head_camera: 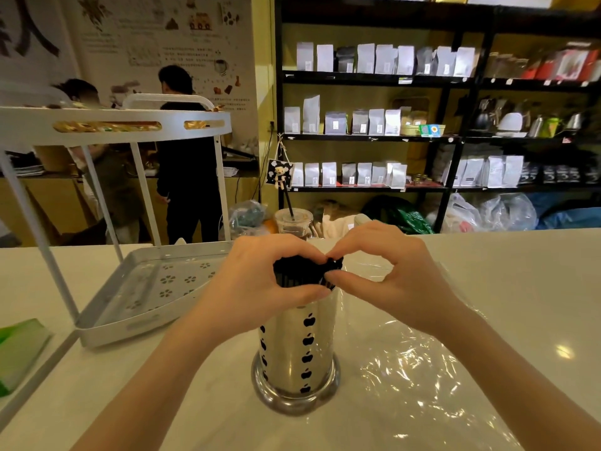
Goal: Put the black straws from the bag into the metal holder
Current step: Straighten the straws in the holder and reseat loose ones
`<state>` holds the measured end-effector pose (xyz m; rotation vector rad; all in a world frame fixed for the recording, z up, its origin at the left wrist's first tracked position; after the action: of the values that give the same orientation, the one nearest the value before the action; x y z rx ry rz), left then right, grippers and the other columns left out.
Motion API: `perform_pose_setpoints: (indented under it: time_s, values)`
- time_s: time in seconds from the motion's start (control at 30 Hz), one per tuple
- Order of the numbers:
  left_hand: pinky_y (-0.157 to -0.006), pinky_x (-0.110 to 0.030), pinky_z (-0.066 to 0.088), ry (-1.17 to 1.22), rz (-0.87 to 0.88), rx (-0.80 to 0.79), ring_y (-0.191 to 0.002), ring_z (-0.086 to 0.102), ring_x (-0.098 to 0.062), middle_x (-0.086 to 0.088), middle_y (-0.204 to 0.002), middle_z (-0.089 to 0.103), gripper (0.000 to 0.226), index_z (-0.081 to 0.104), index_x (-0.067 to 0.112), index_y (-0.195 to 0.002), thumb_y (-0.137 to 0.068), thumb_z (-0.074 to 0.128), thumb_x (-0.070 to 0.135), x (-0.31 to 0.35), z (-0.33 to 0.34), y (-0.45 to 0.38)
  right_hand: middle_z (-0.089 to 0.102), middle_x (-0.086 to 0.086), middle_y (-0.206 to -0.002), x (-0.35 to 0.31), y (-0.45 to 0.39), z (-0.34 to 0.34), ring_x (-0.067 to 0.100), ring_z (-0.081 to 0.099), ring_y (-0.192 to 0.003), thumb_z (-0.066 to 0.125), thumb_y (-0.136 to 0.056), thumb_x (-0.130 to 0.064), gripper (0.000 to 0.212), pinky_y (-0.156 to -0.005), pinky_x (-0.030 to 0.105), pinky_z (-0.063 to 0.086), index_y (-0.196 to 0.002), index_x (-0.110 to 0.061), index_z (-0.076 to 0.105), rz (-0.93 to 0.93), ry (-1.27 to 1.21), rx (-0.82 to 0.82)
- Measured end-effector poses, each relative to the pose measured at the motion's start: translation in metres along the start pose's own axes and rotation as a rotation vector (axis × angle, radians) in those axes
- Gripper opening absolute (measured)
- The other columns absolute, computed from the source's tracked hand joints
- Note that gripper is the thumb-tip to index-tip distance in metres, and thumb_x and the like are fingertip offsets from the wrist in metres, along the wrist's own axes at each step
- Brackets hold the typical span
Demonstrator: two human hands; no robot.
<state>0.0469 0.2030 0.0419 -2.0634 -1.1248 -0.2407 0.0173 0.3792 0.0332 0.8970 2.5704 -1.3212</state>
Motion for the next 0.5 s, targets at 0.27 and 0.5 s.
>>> perform_pose_setpoints:
  time_s: [0.27, 0.5]
  values:
    - [-0.076, -0.015, 0.051, 0.093, -0.010, 0.014, -0.093, 0.059, 0.003, 0.025, -0.084, 0.065, 0.027, 0.056, 0.051, -0.082, -0.068, 0.070, 0.034, 0.004, -0.003, -0.002, 0.064, -0.013, -0.079, -0.014, -0.021, -0.016, 0.009, 0.060, -0.079, 0.061, -0.074, -0.032, 0.007, -0.073, 0.025, 0.050, -0.080, -0.031, 0.063, 0.006, -0.126, 0.056]
    - [-0.078, -0.005, 0.047, 0.171, -0.003, 0.021, -0.095, 0.059, 0.010, 0.030, -0.086, 0.065, 0.026, 0.063, 0.047, -0.089, -0.074, 0.066, 0.027, 0.003, -0.004, -0.011, 0.063, -0.012, -0.052, -0.036, -0.067, -0.059, 0.002, 0.059, -0.051, 0.055, -0.087, -0.006, 0.015, -0.053, 0.014, 0.049, -0.080, -0.019, 0.055, -0.056, -0.336, 0.204]
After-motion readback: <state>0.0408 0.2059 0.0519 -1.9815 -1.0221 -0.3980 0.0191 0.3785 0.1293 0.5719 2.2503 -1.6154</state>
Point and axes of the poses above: each hand's wrist, its own y-axis away from the middle knuckle, its own z-axis out of the palm, x = y × z, the point moved 1 cm from there along -y, towards the middle knuckle
